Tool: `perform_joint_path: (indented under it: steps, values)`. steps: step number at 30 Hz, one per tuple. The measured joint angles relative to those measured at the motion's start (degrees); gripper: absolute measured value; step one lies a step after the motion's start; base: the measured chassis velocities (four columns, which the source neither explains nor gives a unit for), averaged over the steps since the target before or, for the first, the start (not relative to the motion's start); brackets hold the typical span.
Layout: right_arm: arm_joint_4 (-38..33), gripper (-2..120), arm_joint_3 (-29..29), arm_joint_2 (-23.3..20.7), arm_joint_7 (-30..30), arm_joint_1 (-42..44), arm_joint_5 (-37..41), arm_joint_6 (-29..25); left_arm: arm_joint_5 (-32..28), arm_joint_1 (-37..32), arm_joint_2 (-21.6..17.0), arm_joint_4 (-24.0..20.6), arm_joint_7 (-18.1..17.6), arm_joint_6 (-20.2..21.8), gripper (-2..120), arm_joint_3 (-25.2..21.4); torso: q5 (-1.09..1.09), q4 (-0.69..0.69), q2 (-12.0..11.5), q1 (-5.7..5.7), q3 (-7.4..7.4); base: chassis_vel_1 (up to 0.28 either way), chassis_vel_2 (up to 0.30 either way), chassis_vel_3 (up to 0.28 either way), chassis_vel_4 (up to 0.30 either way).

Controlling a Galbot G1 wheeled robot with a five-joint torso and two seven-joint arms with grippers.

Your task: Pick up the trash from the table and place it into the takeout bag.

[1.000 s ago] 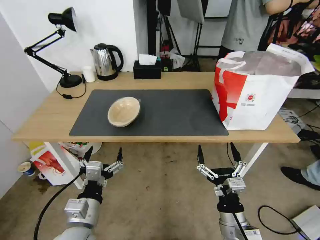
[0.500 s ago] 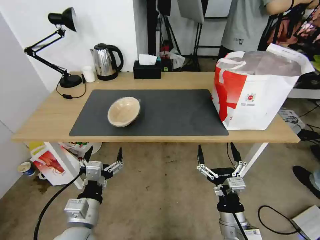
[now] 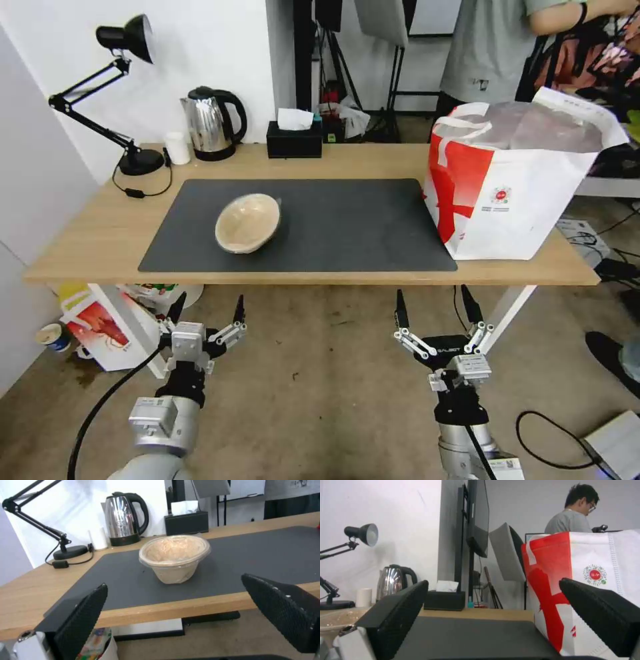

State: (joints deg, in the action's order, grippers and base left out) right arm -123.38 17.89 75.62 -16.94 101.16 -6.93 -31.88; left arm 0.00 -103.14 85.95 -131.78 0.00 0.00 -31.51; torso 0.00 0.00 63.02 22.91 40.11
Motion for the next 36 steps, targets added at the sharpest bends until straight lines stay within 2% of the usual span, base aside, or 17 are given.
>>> perform_joint_path:
  steps: [16, 20, 22, 24, 27, 28, 29, 30, 32, 33, 36]
  values:
    - [-0.02, 100, 0.00, 0.00, 0.00, 0.00, 0.00, 0.00, -0.01, 0.01, 0.01, 0.00, 0.00, -0.07, 100, -0.04, 0.00, 0.00, 0.00, 0.00, 0.00, 0.000, 0.000, 0.000, 0.000]
    - [-0.02, 100, 0.00, 0.00, 0.00, 0.00, 0.01, 0.00, -0.56, 0.40, 0.32, 1.33, 0.37, -2.87, 100, -1.45, 0.00, 0.00, 0.00, 0.00, 0.00, 0.000, 0.000, 0.000, 0.000]
    - [-0.02, 100, 0.00, 0.00, 0.00, 0.00, 0.01, 0.00, -1.70, 1.13, 0.85, 3.65, 1.13, -7.63, 100, -3.84, 0.00, 0.00, 0.00, 0.01, 0.00, 0.000, 0.000, 0.000, 0.000]
    - [-0.02, 100, 0.00, 0.00, 0.00, 0.00, 0.01, 0.00, -2.05, 1.34, 1.02, 4.36, 1.36, -9.01, 100, -4.53, 0.00, 0.00, 0.00, 0.01, 0.00, 0.000, 0.000, 0.000, 0.000]
    - [-0.02, 100, 0.00, 0.00, 0.00, 0.00, 0.01, 0.00, -3.33, 2.15, 1.67, 6.96, 2.21, -14.35, 100, -7.19, -0.01, 0.00, 0.00, 0.00, 0.00, 0.000, 0.000, 0.000, 0.000]
    - [-0.02, 100, 0.00, 0.00, 0.00, 0.00, 0.01, 0.00, -3.33, 2.15, 1.67, 6.96, 2.21, -14.35, 100, -7.19, -0.01, 0.00, 0.00, 0.00, 0.00, 0.000, 0.000, 0.000, 0.000]
    - [-0.02, 100, 0.00, 0.00, 0.00, 0.00, 0.01, 0.00, -3.91, 2.54, 1.94, 8.18, 2.61, -16.84, 100, -8.43, 0.00, 0.00, 0.00, 0.00, 0.00, 0.000, 0.000, 0.000, 0.000]
    - [-0.02, 100, 0.00, 0.00, 0.00, 0.00, 0.01, -0.01, -4.08, 2.64, 2.01, 8.54, 2.72, -17.54, 100, -8.78, 0.00, 0.00, 0.00, 0.01, 0.00, 0.000, 0.000, 0.000, 0.000]
    - [-0.02, 100, 0.00, 0.00, 0.00, 0.00, 0.01, -0.01, -5.26, 3.37, 2.58, 10.93, 3.51, -22.46, 100, -11.25, 0.00, 0.00, 0.00, 0.01, 0.00, 0.000, 0.000, 0.000, 0.000]
    - [-0.02, 100, 0.00, 0.00, 0.00, 0.00, 0.01, -0.01, -5.26, 3.37, 2.58, 10.93, 3.51, -22.46, 100, -11.25, 0.00, 0.00, 0.00, 0.01, 0.00, 0.000, 0.000, 0.000, 0.000]
    - [-0.02, 100, 0.00, 0.00, 0.00, 0.00, 0.01, -0.01, -6.38, 4.06, 3.14, 13.24, 4.25, -27.15, 100, -13.58, 0.00, 0.00, 0.00, 0.00, 0.00, 0.000, 0.000, 0.000, 0.000]
